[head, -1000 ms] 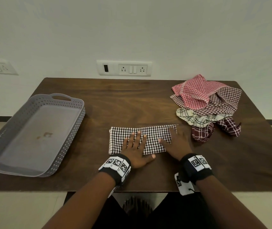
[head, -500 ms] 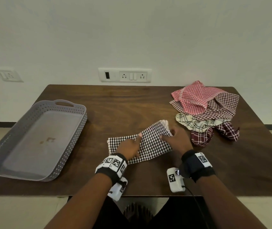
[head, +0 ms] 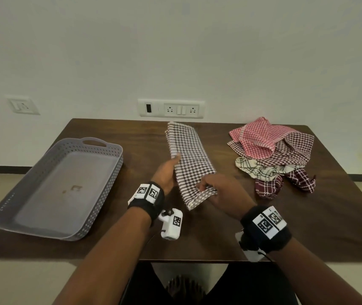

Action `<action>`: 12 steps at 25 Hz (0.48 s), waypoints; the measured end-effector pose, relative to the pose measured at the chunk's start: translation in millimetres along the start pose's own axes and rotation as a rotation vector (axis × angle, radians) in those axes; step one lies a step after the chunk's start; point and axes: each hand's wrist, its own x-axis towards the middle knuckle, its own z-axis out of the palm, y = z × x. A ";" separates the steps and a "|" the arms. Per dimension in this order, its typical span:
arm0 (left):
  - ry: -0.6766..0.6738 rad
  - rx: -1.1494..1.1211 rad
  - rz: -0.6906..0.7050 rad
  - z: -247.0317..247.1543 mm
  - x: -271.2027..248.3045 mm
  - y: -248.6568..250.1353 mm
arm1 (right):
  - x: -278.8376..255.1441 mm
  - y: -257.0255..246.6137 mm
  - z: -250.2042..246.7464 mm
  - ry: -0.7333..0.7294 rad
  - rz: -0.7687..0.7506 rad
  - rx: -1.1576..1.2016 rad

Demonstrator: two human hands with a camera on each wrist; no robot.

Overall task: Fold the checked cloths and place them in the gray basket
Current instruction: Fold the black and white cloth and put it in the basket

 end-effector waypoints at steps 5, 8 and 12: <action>0.199 0.805 0.605 -43.2 -24.6 -45.5 | -51.4 -8.8 34.7 -0.210 0.096 0.081; -0.235 1.019 0.412 -36.8 -38.7 -61.3 | -67.9 -13.4 35.2 -0.227 0.110 0.135; -0.224 0.803 0.110 -34.2 -52.3 -69.4 | -50.0 -20.6 9.4 -0.134 0.181 0.275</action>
